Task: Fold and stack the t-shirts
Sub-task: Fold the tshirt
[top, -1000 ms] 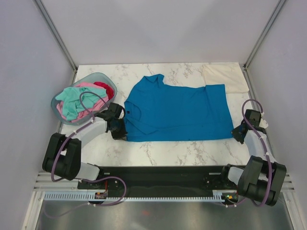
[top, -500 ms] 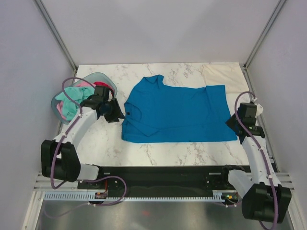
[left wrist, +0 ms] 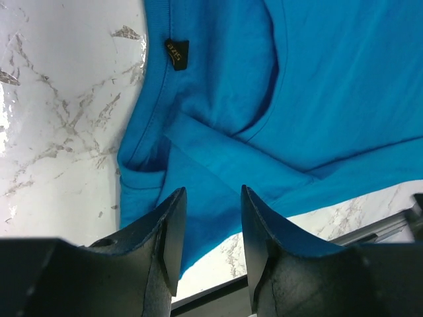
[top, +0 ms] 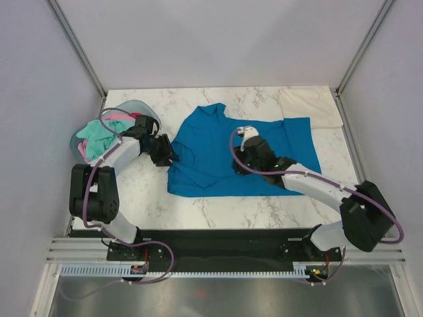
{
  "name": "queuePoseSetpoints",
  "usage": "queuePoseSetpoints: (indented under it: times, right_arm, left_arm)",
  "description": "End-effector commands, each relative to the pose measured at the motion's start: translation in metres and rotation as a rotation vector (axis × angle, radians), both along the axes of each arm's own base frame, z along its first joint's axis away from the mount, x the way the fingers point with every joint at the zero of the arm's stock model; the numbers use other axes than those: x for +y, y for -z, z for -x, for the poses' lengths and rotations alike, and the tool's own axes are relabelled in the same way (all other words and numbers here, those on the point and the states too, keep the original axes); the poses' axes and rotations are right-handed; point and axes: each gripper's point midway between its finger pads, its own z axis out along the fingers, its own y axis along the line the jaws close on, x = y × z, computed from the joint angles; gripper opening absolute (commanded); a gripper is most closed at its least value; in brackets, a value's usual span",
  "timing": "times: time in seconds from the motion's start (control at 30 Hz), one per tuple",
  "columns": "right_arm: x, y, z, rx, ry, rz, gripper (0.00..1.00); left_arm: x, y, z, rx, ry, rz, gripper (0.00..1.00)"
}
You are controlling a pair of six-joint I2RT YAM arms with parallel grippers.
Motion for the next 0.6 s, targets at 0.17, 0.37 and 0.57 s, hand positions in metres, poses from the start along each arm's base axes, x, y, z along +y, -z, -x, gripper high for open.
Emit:
queuePoseSetpoints:
  times: [0.17,0.37,0.57]
  right_arm:
    - [0.116,0.004,0.010,-0.215,-0.461,0.116,0.41]
    - [0.128,0.010,0.003,-0.232,-0.447,0.119,0.38]
    - [0.117,0.006,0.009,-0.251,-0.428,0.106,0.37]
  left_arm:
    - [0.003,0.017,-0.015,0.012,-0.012,-0.022,0.46]
    - [0.004,0.031,-0.028,0.047,-0.046,-0.042,0.45]
    - [0.003,0.032,-0.042,0.027,-0.057,-0.050,0.37]
